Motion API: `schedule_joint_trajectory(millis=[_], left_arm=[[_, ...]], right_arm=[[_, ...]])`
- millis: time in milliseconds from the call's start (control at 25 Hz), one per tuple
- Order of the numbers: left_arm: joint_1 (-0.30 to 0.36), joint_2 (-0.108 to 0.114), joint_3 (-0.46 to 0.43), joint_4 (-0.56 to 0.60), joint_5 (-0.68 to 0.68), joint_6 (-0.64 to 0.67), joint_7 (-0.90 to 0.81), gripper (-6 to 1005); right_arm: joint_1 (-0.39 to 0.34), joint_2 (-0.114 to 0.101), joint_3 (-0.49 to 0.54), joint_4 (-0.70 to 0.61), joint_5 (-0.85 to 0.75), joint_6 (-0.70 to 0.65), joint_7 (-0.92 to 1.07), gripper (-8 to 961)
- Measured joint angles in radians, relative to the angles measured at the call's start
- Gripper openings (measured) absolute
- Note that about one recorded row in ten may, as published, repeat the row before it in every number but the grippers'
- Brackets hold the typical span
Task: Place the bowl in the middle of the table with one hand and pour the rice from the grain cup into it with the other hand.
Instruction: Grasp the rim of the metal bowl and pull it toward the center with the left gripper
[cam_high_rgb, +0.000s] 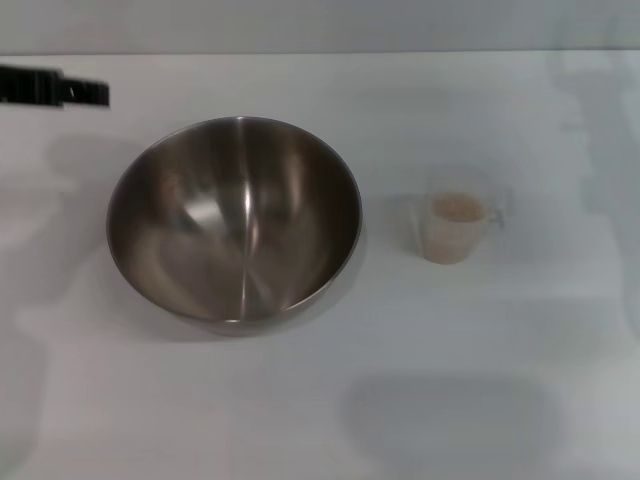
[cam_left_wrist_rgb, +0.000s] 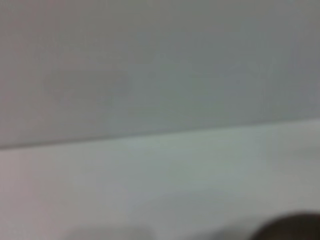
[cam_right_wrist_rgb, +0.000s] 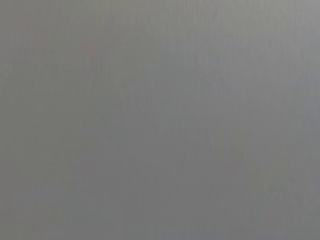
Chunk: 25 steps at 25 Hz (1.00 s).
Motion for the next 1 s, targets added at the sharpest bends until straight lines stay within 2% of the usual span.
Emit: schedule_joint_trajectory(millis=[160, 320, 1000], left_arm=[[-0.003, 0.000, 0.003, 0.014, 0.000, -0.053, 0.021, 728], [-0.017, -0.001, 0.015, 0.076, 0.008, -0.074, 0.036, 720], [-0.108, -0.004, 0.055, 0.324, 0.049, -0.021, 0.079, 683]], right_arm=[[0.002, -0.001, 0.000, -0.001, -0.001, 0.000, 0.000, 653], [0.003, -0.002, 0.000, -0.002, -0.003, 0.000, 0.000, 653], [0.004, -0.002, 0.000, -0.001, -0.004, -0.001, 0.000, 654]])
